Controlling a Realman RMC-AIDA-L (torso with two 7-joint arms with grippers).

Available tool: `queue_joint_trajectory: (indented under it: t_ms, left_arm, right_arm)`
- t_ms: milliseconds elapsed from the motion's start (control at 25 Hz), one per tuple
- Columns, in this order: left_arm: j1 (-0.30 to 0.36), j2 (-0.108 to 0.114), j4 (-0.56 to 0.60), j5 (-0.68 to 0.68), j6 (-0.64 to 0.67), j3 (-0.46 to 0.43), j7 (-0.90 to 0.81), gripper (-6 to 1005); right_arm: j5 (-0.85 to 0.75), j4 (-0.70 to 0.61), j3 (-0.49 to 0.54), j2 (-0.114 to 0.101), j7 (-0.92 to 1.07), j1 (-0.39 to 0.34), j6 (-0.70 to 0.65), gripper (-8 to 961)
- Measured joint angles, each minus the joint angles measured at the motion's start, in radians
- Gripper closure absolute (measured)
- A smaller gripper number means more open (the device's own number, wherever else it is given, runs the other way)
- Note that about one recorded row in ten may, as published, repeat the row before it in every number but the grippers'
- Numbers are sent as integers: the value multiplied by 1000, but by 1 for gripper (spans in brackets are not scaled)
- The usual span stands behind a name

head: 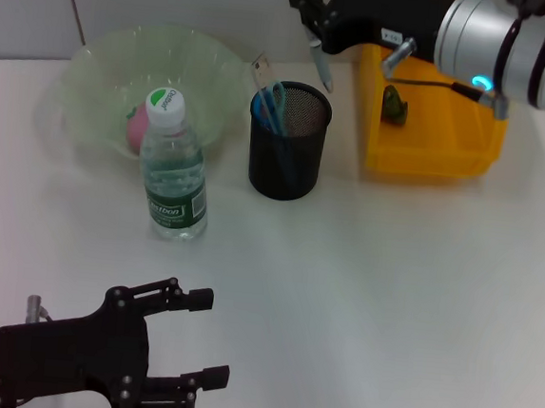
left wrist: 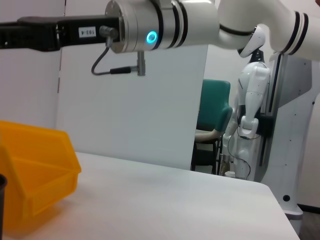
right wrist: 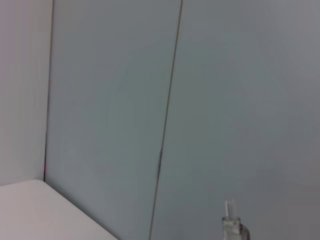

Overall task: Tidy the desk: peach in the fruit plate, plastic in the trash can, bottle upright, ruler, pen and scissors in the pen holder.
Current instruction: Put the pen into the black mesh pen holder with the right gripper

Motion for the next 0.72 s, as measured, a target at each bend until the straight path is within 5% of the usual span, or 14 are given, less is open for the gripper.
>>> queue_joint_trajectory:
  t_ms: [480, 720]
  left_arm:
    - [0, 2, -5, 0, 1, 1, -6, 180]
    - [6, -1, -5, 0, 1, 1, -6, 180]
  right_arm:
    - [519, 256, -36, 1, -535, 33, 50, 735]
    - [632, 345, -37, 1, -654, 58, 48, 716]
